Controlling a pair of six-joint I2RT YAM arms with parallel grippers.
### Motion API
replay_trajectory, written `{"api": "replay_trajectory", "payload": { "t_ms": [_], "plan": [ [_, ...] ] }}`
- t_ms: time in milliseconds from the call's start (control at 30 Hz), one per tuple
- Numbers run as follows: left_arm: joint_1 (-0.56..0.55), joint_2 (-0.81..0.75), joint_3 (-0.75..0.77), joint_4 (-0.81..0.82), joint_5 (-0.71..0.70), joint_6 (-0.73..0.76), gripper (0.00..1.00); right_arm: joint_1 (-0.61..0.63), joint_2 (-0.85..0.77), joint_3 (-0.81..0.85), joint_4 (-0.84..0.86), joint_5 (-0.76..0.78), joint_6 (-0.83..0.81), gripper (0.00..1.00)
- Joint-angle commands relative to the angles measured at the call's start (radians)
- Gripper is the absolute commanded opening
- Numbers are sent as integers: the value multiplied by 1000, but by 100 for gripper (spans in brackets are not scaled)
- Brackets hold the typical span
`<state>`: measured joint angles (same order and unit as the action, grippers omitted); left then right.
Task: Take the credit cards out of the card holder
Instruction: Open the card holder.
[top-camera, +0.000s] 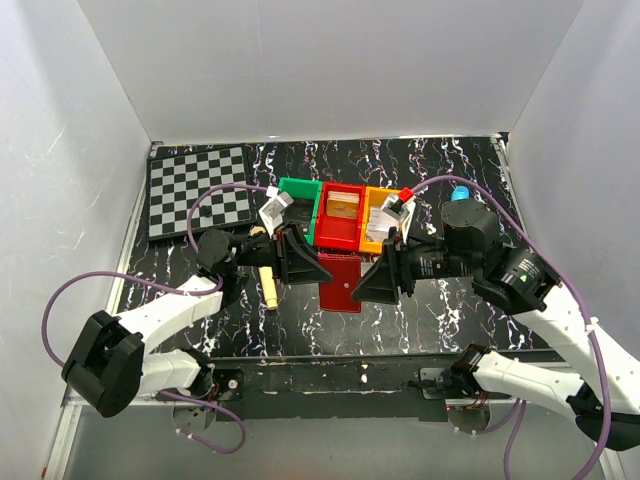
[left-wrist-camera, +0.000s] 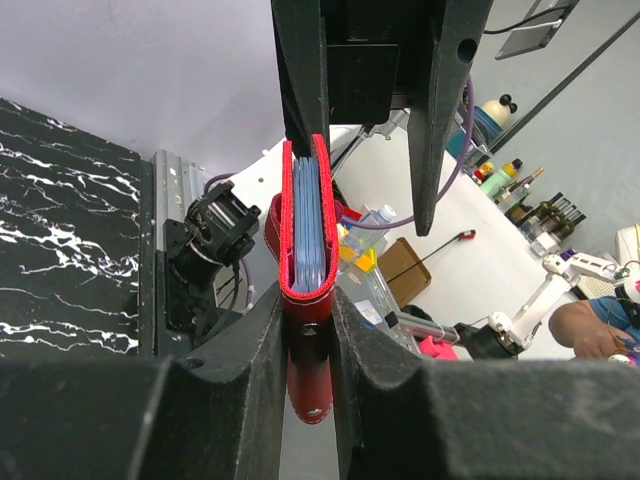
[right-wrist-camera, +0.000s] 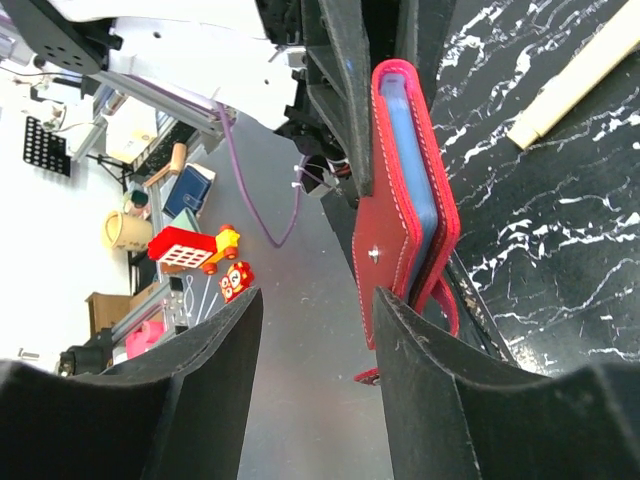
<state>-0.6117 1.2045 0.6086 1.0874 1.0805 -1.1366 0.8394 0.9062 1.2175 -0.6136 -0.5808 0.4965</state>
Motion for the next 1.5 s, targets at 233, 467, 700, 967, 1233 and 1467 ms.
{"api": "replay_trajectory", "payload": {
  "t_ms": [233, 467, 700, 967, 1233, 1467],
  "plan": [
    [1, -39, 6, 66, -10, -35, 0, 7, 14, 16, -95, 130, -64, 56],
    [1, -28, -13, 127, -2, -78, 0, 1, -4, -7, -71, 151, -53, 56],
    [1, 6, -29, 253, -8, -167, 0, -16, -53, -75, 69, 115, 8, 58],
    [1, 87, -15, 463, -13, -311, 0, -57, -84, -156, 279, 13, 131, 59],
    [1, 76, -13, 468, -17, -313, 0, -141, -121, -237, 408, -76, 231, 60],
    [1, 78, -12, 483, -21, -327, 0, -175, -127, -277, 445, -90, 263, 59]
  ]
}}
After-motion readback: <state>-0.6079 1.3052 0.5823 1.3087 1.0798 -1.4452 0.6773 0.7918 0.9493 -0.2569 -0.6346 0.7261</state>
